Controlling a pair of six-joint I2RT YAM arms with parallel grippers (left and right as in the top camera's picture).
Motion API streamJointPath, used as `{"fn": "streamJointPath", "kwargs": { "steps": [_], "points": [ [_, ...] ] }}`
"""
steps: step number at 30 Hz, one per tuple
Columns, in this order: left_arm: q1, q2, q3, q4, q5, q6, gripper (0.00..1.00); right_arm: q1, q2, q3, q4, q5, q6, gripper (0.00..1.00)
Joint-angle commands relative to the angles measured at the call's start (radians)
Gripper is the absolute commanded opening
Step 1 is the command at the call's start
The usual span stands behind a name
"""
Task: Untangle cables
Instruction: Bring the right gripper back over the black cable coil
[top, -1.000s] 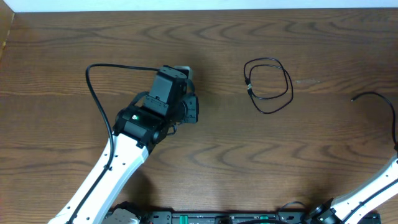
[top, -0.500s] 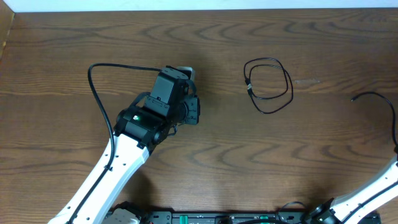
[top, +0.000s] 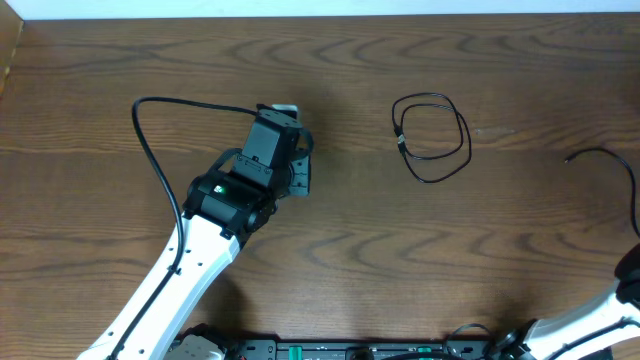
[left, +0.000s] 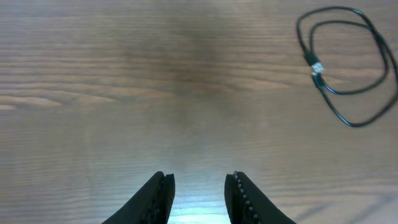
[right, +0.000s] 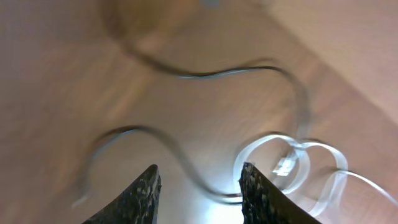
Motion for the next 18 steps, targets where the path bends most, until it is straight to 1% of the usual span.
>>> {"fn": "streamJointPath", "kwargs": {
  "steps": [1,5,7,9,11,14,16,17,18],
  "points": [
    [0.027,0.002,-0.004,0.000,-0.089,0.016,0.39,0.078,-0.070,0.011,-0.038,-0.156,-0.044,0.38],
    [0.103,-0.005,-0.004,-0.001,-0.090,-0.017,0.41,0.170,-0.094,0.011,-0.090,-0.200,-0.040,0.39],
    [0.148,-0.008,-0.004,-0.002,-0.089,-0.037,0.48,0.233,-0.095,0.011,-0.121,-0.222,-0.040,0.43],
    [0.190,-0.008,-0.004,-0.006,-0.086,-0.040,0.56,0.302,-0.093,0.010,-0.151,-0.227,-0.043,0.43],
    [0.224,-0.008,-0.004,-0.013,-0.069,-0.040,0.61,0.372,-0.093,0.007,-0.175,-0.224,-0.044,0.45],
    [0.258,-0.008,-0.004,-0.035,-0.005,-0.039,0.77,0.474,-0.093,0.005,-0.226,-0.235,-0.056,0.52],
    [0.270,-0.008,-0.004,-0.047,0.046,-0.033,0.81,0.552,-0.093,0.002,-0.260,-0.264,-0.086,0.67],
    [0.270,-0.008,-0.004,-0.050,0.079,-0.031,0.83,0.588,-0.093,-0.003,-0.270,-0.269,-0.089,0.79],
    [0.270,-0.008,-0.004,-0.049,0.122,-0.030,0.85,0.626,-0.093,-0.008,-0.275,-0.268,-0.089,0.84]
  ]
}}
